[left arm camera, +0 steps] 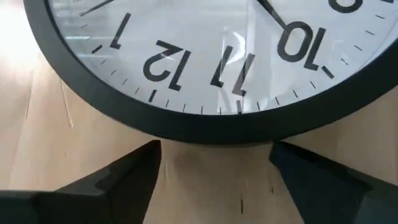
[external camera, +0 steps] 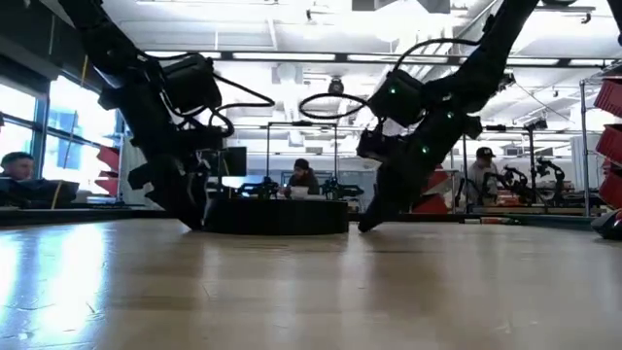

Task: Insert battery
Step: Insert the yellow battery into the white-black wall clock

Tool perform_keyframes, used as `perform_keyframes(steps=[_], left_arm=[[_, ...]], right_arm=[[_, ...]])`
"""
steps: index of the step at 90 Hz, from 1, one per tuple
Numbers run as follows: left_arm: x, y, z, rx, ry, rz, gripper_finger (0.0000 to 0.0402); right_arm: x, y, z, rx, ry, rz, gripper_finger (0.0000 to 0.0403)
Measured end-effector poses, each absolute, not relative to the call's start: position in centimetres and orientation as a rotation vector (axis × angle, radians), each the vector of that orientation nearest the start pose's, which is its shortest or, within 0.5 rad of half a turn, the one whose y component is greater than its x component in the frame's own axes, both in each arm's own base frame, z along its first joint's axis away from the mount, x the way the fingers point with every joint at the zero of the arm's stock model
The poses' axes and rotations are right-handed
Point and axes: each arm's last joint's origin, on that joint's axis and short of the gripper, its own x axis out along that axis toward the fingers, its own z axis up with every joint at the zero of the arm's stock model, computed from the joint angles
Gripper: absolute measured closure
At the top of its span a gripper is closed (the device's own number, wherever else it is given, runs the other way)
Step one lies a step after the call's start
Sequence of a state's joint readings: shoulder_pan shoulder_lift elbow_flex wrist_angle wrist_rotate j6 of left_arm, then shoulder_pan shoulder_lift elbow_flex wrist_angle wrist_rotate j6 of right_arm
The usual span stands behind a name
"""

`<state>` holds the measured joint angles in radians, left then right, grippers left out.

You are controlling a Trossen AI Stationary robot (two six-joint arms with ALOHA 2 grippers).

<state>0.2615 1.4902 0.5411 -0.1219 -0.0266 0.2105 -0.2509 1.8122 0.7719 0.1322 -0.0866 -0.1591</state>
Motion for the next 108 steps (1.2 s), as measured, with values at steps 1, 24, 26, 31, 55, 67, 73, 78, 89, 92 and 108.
perform_keyframes(steps=[1,24,26,31,55,67,73,78,89,92,108], left_arm=[[22.8,6.2,11.8,0.062,1.087,0.146,0.0097],[23.0,5.9,11.8,0.055,1.074,0.153,0.0097],[23.0,5.8,11.8,0.057,1.072,0.152,0.0097],[23.1,5.6,11.8,0.063,1.069,0.149,0.0097],[23.3,4.6,11.8,0.131,1.08,0.176,0.0097],[23.3,4.4,11.9,0.138,1.08,0.192,0.0097],[23.3,4.4,11.9,0.132,1.083,0.196,0.0097],[23.2,4.3,11.9,0.136,1.09,0.2,0.0097],[23.2,4.3,11.8,0.142,1.1,0.204,0.0097],[23.2,4.3,11.8,0.142,1.1,0.204,0.0097],[23.1,4.2,11.8,0.137,1.109,0.208,0.0097]], right_arm=[[30.9,-7.6,10.2,-0.005,0.906,-0.082,0.0027],[31.4,-7.2,9.3,0.165,0.883,-0.139,0.0027],[31.5,-7.2,9.4,0.192,0.87,-0.137,0.0027],[31.6,-7.2,9.4,0.24,0.845,-0.121,0.0027],[32.0,-7.1,9.9,0.688,0.779,-0.072,0.0027],[32.3,-6.9,10.2,0.874,0.749,-0.066,0.0027],[32.5,-6.7,10.4,0.93,0.736,-0.048,0.0028],[32.6,-6.6,10.6,0.968,0.728,-0.033,0.0028],[32.9,-6.5,10.9,0.982,0.696,0.002,0.0028],[32.9,-6.5,11.0,0.976,0.687,0.007,0.0028],[33.1,-6.6,11.2,0.968,0.661,0.012,0.0028]])
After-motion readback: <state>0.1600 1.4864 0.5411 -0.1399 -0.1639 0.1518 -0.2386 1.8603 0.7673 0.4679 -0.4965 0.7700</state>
